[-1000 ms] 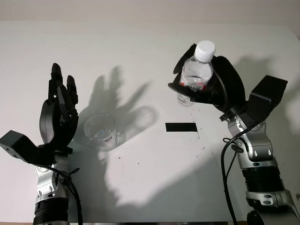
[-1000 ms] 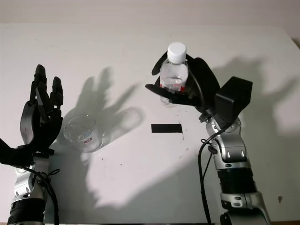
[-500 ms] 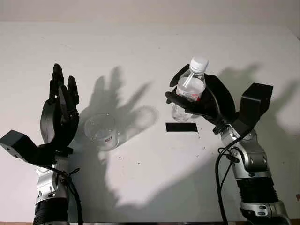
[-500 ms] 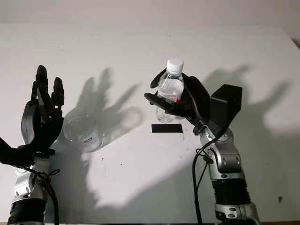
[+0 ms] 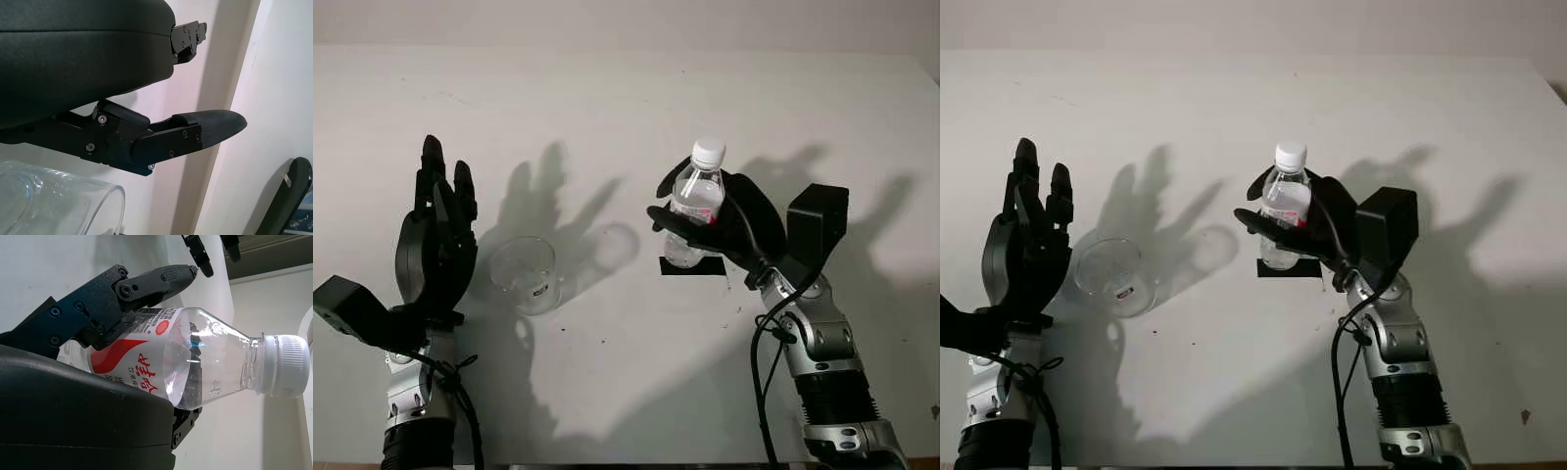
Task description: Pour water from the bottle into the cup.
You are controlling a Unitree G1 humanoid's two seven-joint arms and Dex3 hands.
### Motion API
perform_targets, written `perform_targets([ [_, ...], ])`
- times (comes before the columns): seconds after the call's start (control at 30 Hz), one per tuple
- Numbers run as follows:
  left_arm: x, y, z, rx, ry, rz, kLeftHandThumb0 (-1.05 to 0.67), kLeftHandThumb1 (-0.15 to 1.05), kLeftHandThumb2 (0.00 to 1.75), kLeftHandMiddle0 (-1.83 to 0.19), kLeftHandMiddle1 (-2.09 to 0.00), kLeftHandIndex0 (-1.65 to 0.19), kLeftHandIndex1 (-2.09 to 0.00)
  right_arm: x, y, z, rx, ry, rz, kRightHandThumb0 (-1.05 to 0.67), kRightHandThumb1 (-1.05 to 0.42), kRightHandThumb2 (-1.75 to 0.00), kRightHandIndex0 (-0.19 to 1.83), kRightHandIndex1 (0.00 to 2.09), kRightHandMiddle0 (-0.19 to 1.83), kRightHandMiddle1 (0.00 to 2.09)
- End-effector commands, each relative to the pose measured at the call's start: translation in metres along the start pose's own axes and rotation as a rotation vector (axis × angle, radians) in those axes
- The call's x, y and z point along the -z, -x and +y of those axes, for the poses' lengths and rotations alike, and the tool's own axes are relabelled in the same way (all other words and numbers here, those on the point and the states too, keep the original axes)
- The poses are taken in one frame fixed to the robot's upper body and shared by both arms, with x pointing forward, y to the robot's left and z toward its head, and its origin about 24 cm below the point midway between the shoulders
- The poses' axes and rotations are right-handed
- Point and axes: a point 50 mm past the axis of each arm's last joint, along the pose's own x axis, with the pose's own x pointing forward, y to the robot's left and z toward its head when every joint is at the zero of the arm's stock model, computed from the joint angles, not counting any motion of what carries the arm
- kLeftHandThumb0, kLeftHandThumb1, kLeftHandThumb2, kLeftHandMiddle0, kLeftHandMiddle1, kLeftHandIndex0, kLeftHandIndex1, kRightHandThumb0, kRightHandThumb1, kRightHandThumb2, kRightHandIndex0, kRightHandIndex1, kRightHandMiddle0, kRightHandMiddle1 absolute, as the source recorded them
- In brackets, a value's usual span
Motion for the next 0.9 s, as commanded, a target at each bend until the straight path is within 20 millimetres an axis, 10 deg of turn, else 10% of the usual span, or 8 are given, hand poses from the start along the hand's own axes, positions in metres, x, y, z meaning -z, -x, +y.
perform_targets([
  [0.0,0.005,0.007,0.004,-0.014,0.009,0.023,-0.73,1.05,0.63,0.19,0.00,0.19,0.00,0.008,0.003,-0.001,0.007,-0.005,0.027,-0.44,-1.05,-0.41,1.19,2.09,0.79,2.09],
  [0.17,0.004,0.007,0.004,-0.017,0.006,0.022,-0.74,1.05,0.61,0.19,0.00,0.19,0.00,0.011,0.005,-0.002,-0.021,0.030,0.022,-0.46,-1.05,-0.41,1.19,2.09,0.78,2.09],
  [0.4,0.004,0.007,0.006,-0.021,-0.010,0.021,-0.74,1.05,0.63,0.19,0.00,0.19,0.00,0.017,0.012,0.000,-0.091,-0.007,-0.008,-0.57,-1.05,-0.11,0.12,2.08,0.02,1.96],
  [0.57,0.004,0.007,0.006,-0.018,-0.007,0.021,-0.74,1.05,0.64,0.19,0.00,0.19,0.00,0.032,0.019,0.000,-0.144,-0.031,0.008,-0.64,-1.00,-0.05,-0.09,1.13,-0.07,1.15],
  [0.87,0.006,0.005,0.009,-0.013,-0.008,0.026,-0.74,1.05,0.63,0.19,0.00,0.19,0.00,0.047,0.026,-0.003,-0.105,-0.004,0.014,-0.85,-0.95,-0.05,-0.04,0.46,0.04,0.39],
])
